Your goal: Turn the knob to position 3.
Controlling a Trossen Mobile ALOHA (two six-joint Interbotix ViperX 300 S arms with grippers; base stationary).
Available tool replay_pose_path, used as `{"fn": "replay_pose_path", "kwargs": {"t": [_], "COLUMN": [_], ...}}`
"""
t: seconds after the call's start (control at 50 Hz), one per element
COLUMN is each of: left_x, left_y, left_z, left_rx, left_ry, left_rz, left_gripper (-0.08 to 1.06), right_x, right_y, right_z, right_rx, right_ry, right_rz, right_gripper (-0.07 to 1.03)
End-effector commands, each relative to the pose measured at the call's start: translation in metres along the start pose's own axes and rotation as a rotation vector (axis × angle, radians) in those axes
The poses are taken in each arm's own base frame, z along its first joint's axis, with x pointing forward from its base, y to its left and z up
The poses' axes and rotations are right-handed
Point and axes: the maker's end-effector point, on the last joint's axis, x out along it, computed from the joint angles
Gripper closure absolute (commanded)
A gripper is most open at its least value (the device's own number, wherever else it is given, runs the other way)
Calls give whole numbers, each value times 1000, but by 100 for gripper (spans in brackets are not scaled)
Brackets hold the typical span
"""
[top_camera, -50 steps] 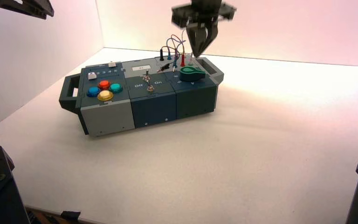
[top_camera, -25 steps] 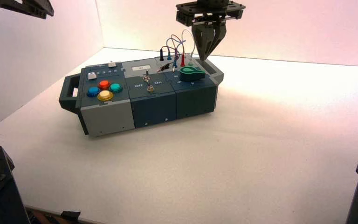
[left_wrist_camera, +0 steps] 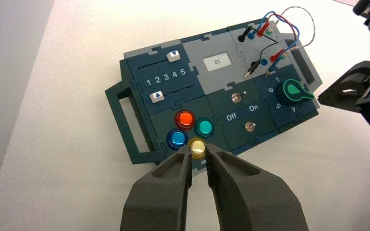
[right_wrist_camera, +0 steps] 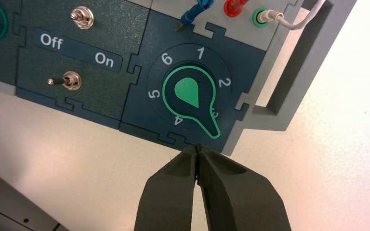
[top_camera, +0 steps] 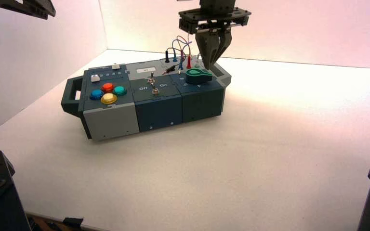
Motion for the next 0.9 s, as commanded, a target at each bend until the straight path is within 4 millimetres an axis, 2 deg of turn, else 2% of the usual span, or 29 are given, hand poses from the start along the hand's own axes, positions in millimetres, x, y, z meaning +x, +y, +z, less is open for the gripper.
{"fn": "replay_pose_path", "kwargs": {"t": [0.02, 0.58, 0.9], "left_x": [-7, -7, -7], "left_y": [-3, -3, -3], "left_z": [14, 12, 13], "left_rx": [-5, -6, -5], "left_ry": [-37, -31, -32], "left_rz": [-5, -5, -5], "left_gripper": [79, 79, 79], "right_x": [-5, 13, 9], "right_y": [2, 0, -7], "right_z": [5, 9, 18], "right_rx": [4, 4, 5], "right_ry": [-20, -3, -22], "right_rz": [4, -2, -12], "right_gripper": [99, 99, 99]}}
